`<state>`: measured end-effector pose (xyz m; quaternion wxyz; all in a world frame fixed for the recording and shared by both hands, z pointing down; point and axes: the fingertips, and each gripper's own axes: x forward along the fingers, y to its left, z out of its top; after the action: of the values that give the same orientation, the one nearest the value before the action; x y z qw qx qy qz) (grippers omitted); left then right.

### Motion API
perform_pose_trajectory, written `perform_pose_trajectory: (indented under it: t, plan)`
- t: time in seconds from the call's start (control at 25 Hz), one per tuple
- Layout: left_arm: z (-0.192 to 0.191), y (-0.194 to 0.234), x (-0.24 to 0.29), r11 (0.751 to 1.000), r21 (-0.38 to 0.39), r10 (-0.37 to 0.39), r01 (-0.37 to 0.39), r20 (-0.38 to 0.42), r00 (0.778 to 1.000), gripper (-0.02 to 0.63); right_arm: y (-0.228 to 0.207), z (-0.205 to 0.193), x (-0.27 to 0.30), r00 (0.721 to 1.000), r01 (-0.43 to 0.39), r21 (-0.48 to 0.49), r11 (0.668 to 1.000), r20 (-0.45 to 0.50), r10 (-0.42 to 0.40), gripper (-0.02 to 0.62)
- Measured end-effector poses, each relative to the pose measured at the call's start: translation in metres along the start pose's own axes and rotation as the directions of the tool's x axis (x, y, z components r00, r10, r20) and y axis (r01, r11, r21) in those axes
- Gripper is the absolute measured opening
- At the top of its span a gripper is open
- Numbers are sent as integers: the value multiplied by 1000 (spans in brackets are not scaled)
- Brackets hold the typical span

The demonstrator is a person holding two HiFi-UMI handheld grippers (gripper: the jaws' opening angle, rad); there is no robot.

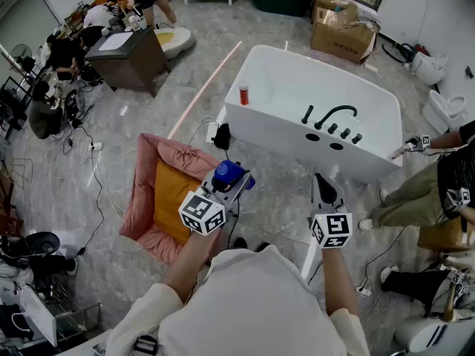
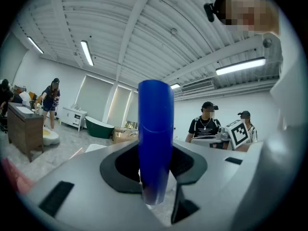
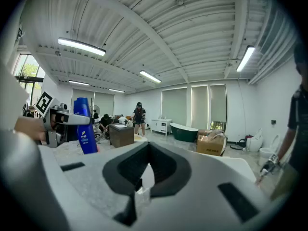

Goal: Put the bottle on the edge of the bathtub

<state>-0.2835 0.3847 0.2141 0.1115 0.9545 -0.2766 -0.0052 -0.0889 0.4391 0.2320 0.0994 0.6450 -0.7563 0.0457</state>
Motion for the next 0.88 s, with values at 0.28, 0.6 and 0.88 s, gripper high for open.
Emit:
perform_pose_trajectory:
  t: [0.28, 0.6, 0.88]
  plan:
    - [-1, 2, 2, 1000, 1, -5, 5, -4, 1000, 133, 1, -2, 3, 1000, 1, 0, 1000, -1, -1, 2]
    - [-5, 6, 2, 1000, -5, -15, 15, -5, 1000, 133, 7, -6, 8, 1000, -14, 15, 1000, -9, 14, 2]
    - [-11, 27, -8, 1000, -10, -29, 28, -16, 999, 132, 27, -11, 25, 1000, -10, 11, 1000, -19, 10, 2]
